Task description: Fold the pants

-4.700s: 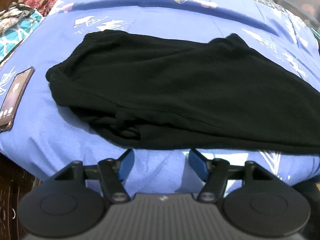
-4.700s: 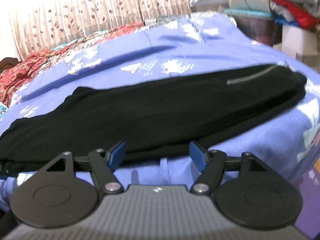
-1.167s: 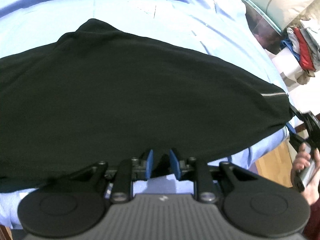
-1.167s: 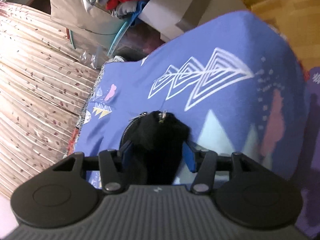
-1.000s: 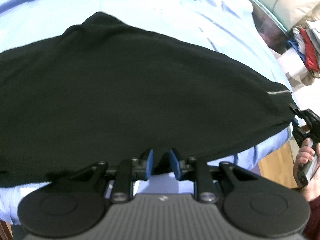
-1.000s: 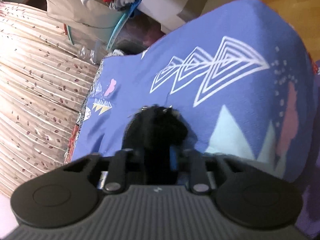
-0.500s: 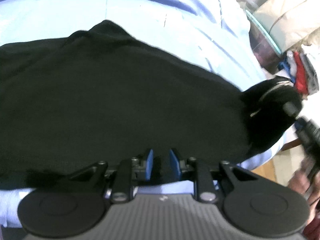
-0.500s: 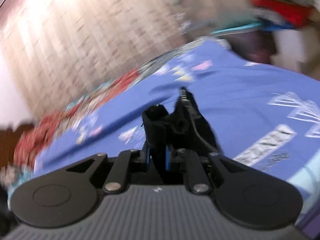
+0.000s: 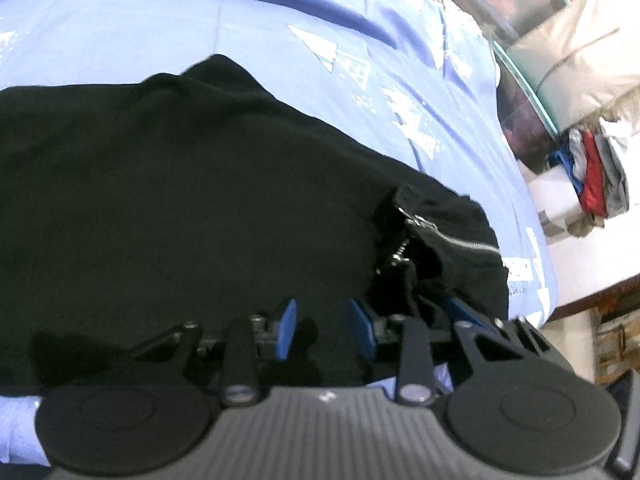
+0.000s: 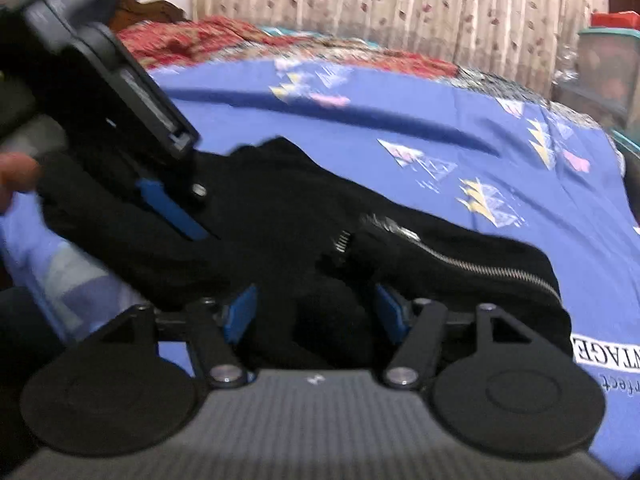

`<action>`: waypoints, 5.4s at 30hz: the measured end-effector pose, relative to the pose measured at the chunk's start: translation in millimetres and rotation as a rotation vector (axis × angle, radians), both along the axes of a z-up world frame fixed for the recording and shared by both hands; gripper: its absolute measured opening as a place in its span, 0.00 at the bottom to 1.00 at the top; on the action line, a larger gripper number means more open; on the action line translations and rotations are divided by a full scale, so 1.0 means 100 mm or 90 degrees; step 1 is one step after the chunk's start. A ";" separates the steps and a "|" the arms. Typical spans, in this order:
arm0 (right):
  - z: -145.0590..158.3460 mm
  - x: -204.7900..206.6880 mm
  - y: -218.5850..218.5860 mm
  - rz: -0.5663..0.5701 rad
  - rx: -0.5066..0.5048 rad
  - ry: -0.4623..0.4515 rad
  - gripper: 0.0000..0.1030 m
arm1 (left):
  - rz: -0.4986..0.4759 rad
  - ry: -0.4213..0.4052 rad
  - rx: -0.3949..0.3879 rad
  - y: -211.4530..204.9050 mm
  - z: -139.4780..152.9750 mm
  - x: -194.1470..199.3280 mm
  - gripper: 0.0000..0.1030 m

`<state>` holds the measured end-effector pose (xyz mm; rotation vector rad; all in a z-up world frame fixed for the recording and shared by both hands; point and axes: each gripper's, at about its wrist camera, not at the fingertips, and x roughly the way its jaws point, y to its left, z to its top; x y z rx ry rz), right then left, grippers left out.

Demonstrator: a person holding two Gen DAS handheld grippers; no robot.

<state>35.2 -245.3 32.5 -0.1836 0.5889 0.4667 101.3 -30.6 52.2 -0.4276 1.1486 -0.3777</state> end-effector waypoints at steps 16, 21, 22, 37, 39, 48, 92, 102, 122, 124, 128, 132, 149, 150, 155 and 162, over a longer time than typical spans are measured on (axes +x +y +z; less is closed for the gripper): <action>-0.04 0.30 -0.04 -0.095 0.104 0.147 0.54 | 0.267 -0.115 0.010 1.94 0.41 -1.00 0.49; 0.21 0.18 0.27 -0.060 0.128 0.119 0.41 | 0.399 -0.091 -0.009 2.63 0.23 -1.21 0.55; 0.20 0.18 0.36 -0.053 0.126 0.125 0.28 | 0.411 -0.079 -0.030 2.71 0.16 -1.18 0.56; 0.04 0.96 2.01 0.048 0.354 0.452 0.07 | 0.450 -0.028 -0.082 3.01 -0.51 -0.70 0.64; -0.04 1.04 2.22 0.052 0.360 0.478 0.07 | 0.444 -0.015 -0.087 3.00 -0.55 -0.65 0.42; -0.52 1.08 2.33 -0.011 0.392 0.630 0.01 | 0.309 -0.162 0.040 2.33 -0.01 -0.67 0.23; -0.17 0.96 1.12 -0.117 0.203 0.250 0.14 | 0.113 -0.117 0.155 1.24 -0.20 -0.43 0.50; -0.24 1.43 0.87 -0.135 0.319 0.281 0.77 | 0.138 -0.068 0.128 1.36 -0.36 -0.43 0.55; -0.12 0.97 0.53 -0.204 0.245 0.230 0.42 | 0.073 -0.128 0.174 0.99 -0.17 -0.55 0.53; 0.03 0.94 0.39 -0.215 0.272 0.191 0.42 | 0.094 -0.147 0.130 1.12 -0.02 -0.61 0.53; 0.23 0.75 -0.04 -0.273 0.323 0.126 0.42 | 0.121 -0.203 0.092 1.18 0.27 -0.62 0.53; 0.25 0.59 -0.64 -0.371 0.343 0.080 0.43 | 0.066 -0.207 0.100 0.84 0.28 -0.47 0.53; -0.46 0.48 -1.49 -0.466 0.498 0.226 0.18 | 0.050 -0.159 0.194 0.33 0.59 -0.25 0.57; -0.38 0.43 -1.43 -0.450 0.485 0.215 0.18 | 0.039 -0.166 0.186 0.25 0.68 -0.22 0.58; 0.07 0.36 -0.82 -0.342 0.364 0.100 0.17 | -0.079 -0.202 0.158 -0.52 1.02 -0.01 0.85; 0.31 0.23 -0.04 -0.217 0.190 -0.007 0.17 | -0.241 -0.202 0.170 -1.60 1.02 0.20 0.94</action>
